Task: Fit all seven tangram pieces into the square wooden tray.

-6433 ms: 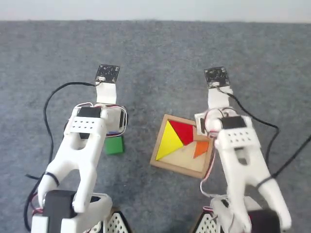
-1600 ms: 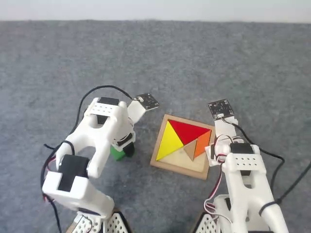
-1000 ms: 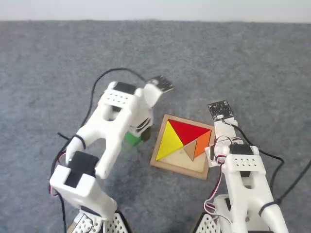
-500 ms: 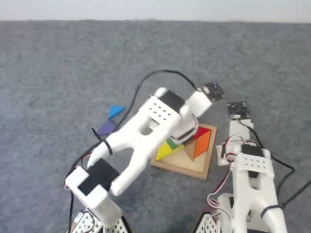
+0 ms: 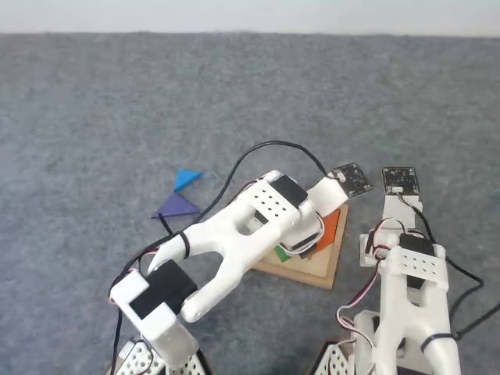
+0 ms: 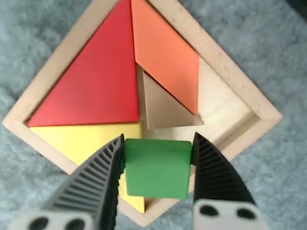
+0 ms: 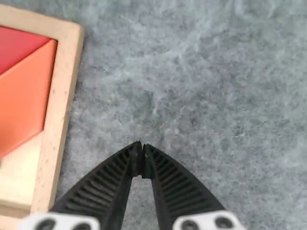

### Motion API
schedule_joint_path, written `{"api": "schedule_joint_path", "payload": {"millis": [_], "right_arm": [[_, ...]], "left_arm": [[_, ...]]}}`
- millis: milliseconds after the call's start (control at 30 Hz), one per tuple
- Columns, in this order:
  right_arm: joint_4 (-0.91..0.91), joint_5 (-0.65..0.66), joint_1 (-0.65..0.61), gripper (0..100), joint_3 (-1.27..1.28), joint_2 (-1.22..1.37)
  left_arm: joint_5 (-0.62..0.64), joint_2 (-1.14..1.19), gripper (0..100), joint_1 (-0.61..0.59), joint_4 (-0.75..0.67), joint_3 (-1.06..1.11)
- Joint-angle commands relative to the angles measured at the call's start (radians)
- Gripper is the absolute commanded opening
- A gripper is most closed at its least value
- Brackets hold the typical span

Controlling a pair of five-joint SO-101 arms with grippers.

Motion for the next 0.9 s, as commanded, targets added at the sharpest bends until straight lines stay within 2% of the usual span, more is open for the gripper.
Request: {"api": "schedule_joint_path", "payload": {"millis": [0, 133, 300, 867], "right_arm": [[0.007, -0.006, 0.012, 1.0, -0.044, -0.025], [0.007, -0.005, 0.012, 1.0, -0.044, -0.025], [0.015, -0.006, -0.031, 1.0, -0.043, -0.025], [0.013, -0.005, -0.033, 1.0, -0.043, -0.025]], "left_arm": [[0.057, -0.014, 15, 0.012, -0.017, -0.012], [0.071, -0.014, 22, 0.012, -0.014, -0.012], [0.071, -0.021, 22, 0.011, -0.012, -0.013], [0.072, -0.021, 26, -0.003, -0.011, -0.013]]}}
